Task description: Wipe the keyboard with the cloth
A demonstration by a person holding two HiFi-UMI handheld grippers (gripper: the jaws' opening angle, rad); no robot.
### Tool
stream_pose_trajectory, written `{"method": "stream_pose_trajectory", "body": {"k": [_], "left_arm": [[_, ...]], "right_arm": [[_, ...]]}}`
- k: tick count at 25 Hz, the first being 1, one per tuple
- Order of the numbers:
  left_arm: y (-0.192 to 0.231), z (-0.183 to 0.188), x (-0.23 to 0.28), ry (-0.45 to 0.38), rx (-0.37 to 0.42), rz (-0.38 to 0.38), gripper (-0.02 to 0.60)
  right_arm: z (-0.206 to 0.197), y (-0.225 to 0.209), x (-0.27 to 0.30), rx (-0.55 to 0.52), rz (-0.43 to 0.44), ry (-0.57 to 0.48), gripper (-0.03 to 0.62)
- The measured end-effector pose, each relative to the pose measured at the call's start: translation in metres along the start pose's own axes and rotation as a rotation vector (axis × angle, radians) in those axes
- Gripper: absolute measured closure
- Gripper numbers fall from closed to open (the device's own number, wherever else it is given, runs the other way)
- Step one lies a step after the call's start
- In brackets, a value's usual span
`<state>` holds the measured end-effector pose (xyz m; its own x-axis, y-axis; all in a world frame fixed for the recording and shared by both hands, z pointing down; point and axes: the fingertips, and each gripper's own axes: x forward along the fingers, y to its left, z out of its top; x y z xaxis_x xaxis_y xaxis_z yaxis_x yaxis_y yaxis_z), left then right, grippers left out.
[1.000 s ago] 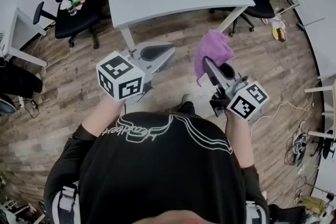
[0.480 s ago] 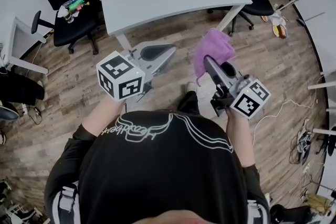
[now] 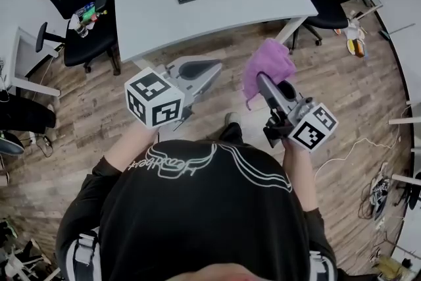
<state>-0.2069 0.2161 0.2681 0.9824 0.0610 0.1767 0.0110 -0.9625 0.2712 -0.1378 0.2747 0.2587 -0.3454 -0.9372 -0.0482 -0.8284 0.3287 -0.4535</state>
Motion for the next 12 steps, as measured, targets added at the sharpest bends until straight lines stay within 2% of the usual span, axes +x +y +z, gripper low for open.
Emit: {"method": "stream_pose_trajectory", "body": {"k": [5,12], "left_arm": [[0.03,0.018,0.065,0.006,-0.032,0.033,0.575],[0.073,0.039,0.146,-0.001,-0.072,0.106,0.575]], "right_arm": [[0.028,-0.076,0.011,0.066,0.004,0.032,0.531],[0.057,-0.161,0.028,0.039,0.029,0.128,0.531]]}}
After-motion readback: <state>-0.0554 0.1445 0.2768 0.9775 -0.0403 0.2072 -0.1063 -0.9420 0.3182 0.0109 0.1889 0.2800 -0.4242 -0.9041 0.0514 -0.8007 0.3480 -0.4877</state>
